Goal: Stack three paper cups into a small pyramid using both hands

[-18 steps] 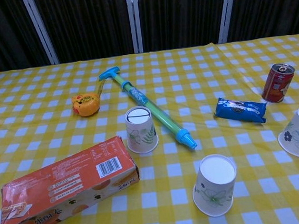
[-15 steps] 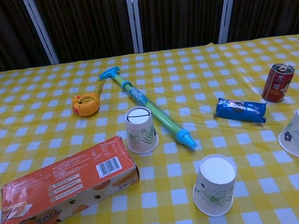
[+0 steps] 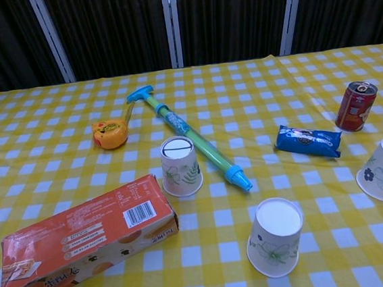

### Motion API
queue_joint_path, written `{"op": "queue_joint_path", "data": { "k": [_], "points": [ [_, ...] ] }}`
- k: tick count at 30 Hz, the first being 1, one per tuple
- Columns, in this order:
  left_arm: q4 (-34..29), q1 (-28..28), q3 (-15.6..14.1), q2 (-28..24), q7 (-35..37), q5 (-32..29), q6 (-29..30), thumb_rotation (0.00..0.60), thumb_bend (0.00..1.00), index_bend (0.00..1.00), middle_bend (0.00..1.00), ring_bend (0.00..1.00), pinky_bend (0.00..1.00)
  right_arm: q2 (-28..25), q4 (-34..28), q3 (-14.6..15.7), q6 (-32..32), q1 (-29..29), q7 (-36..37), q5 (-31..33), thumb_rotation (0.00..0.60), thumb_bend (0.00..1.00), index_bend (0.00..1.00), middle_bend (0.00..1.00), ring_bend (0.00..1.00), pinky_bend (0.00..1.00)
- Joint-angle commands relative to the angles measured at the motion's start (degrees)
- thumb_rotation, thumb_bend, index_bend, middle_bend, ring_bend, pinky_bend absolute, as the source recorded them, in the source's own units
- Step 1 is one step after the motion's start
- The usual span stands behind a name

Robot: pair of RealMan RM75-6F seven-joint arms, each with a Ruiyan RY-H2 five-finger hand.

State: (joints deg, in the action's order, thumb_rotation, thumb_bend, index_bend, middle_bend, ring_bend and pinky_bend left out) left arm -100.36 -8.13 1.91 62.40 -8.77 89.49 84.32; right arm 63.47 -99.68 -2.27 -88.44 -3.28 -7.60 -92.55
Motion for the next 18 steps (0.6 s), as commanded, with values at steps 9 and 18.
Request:
{"op": "queue_joint_path", "data": {
  "k": [9, 18],
  "points": [
    [0.0, -0.3, 0.1, 0.2, -0.2, 0.8, 0.1, 0.600, 0.00, 0.00, 0.00, 0.00, 0.00, -0.2, 0.0, 0.0, -0.2, 0.1, 0.4, -0.1, 0.600, 0.14, 0.00, 0.00, 0.00, 0.00],
    [-2.0, -4.6, 3.2, 0.5, -2.2, -0.2, -3.7, 0.600, 0.09, 0.07, 0.00, 0.00, 0.00, -0.6, 0.1, -0.4, -0.2, 0.1, 1.5, 0.7, 0.600, 0.14, 0.00, 0.00, 0.00, 0.00]
  ]
}}
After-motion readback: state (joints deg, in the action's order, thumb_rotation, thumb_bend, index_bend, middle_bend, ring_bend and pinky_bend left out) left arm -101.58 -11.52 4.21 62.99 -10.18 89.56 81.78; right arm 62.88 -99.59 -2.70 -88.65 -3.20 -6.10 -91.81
